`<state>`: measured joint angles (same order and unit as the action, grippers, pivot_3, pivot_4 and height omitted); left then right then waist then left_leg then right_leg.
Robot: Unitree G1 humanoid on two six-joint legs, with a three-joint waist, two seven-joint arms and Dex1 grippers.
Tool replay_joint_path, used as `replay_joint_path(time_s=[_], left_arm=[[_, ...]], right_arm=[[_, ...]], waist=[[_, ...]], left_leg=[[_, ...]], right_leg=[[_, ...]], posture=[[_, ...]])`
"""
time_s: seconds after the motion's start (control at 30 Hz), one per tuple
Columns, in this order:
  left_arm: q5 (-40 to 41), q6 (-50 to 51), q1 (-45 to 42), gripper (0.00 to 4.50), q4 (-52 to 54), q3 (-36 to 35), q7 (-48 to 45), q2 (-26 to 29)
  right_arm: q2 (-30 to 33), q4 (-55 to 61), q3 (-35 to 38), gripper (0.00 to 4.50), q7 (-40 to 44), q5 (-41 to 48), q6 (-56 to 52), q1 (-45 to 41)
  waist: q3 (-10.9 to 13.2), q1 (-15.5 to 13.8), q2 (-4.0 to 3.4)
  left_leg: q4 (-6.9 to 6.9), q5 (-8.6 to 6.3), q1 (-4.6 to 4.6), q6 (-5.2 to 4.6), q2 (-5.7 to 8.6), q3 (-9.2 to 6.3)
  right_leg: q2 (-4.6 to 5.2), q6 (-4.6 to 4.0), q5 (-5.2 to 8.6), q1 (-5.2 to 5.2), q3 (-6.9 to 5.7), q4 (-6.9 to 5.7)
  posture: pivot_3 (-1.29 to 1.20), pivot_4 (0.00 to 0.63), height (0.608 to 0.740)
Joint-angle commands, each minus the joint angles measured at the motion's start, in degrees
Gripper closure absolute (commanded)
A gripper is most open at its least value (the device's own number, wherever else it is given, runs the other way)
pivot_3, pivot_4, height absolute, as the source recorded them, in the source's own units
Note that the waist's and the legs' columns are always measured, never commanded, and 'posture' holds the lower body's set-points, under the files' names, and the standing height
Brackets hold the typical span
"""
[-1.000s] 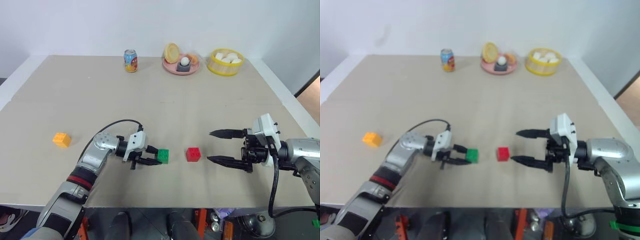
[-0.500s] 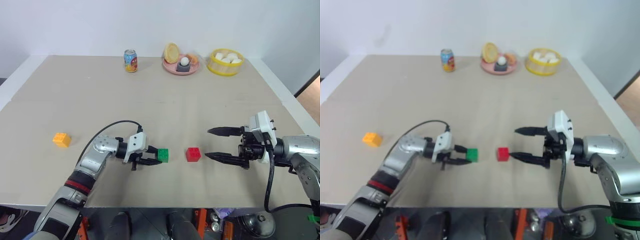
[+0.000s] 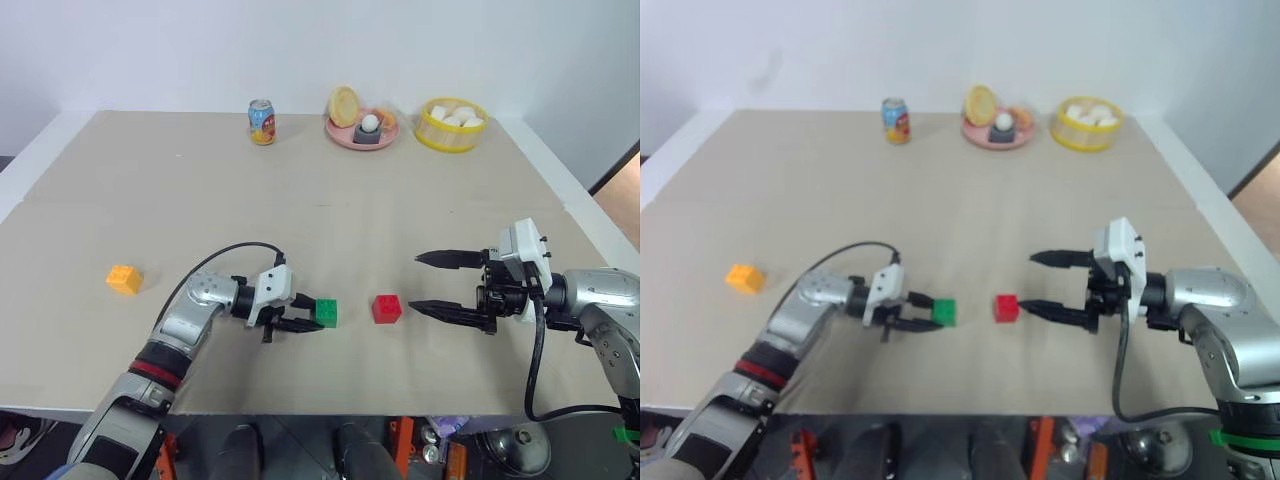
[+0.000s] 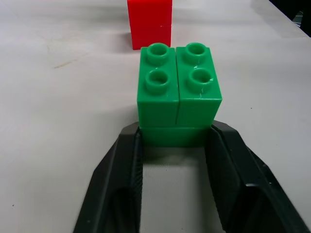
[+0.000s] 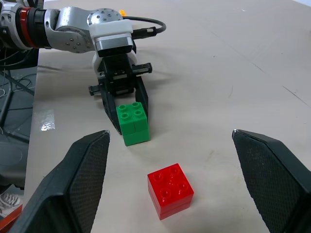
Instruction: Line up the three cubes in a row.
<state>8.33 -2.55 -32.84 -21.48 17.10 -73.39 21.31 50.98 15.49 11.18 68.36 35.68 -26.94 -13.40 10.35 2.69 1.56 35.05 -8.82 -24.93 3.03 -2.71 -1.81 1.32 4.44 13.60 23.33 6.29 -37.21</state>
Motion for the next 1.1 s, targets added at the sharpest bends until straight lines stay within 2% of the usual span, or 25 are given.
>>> replay_joint_path(time_s=[0.03,0.13,0.63,0.93,1.1], left_arm=[[-1.71,-1.43,-1.24,1.22,-1.82,-0.45,2.42,-0.22],[-1.66,-2.43,-1.32,0.23,-1.98,-0.70,3.12,-0.16],[1.37,0.88,1.84,0.23,3.38,-1.58,1.81,2.39],[6.15,12.11,4.38,0.23,13.37,-0.70,-3.25,4.57],[4.32,13.75,3.58,0.23,12.66,-0.29,0.89,2.68]], right_arm=[[0.09,0.42,0.49,0.33,-0.19,0.26,0.59,-1.06],[0.06,0.09,0.31,0.33,-0.16,0.15,0.65,-1.48],[-0.01,-3.23,-1.50,0.33,0.83,-0.65,1.88,-4.71],[0.06,-4.39,-1.67,0.33,1.55,-1.11,2.44,-5.53],[0.10,-4.78,-1.52,0.33,1.66,-1.28,2.71,-5.77]], waist=[[0.00,0.01,0.00],[0.00,0.00,0.00],[0.00,0.09,-0.01],[0.00,0.04,-0.01],[0.00,0.03,-0.01]], left_leg=[[0.03,0.00,0.00,-0.01,0.00,0.00],[0.11,0.00,-0.01,-0.01,0.00,0.01],[0.14,0.00,-0.05,-0.01,-0.02,0.01],[0.15,0.00,-0.09,-0.01,-0.02,0.01],[0.25,0.00,-0.10,-0.01,-0.02,0.01]], right_leg=[[0.00,0.01,-0.02,-0.01,0.00,0.00],[0.01,0.02,-0.04,-0.03,0.01,0.00],[-0.02,0.03,-0.05,0.00,0.02,-0.01],[-0.01,0.03,-0.05,0.03,0.02,-0.01],[-0.01,0.05,-0.07,0.00,0.01,-0.02]], posture=[[0.00,0.150,0.740],[0.00,0.150,0.740],[0.00,0.150,0.740],[0.00,0.150,0.740],[0.00,0.150,0.740]])
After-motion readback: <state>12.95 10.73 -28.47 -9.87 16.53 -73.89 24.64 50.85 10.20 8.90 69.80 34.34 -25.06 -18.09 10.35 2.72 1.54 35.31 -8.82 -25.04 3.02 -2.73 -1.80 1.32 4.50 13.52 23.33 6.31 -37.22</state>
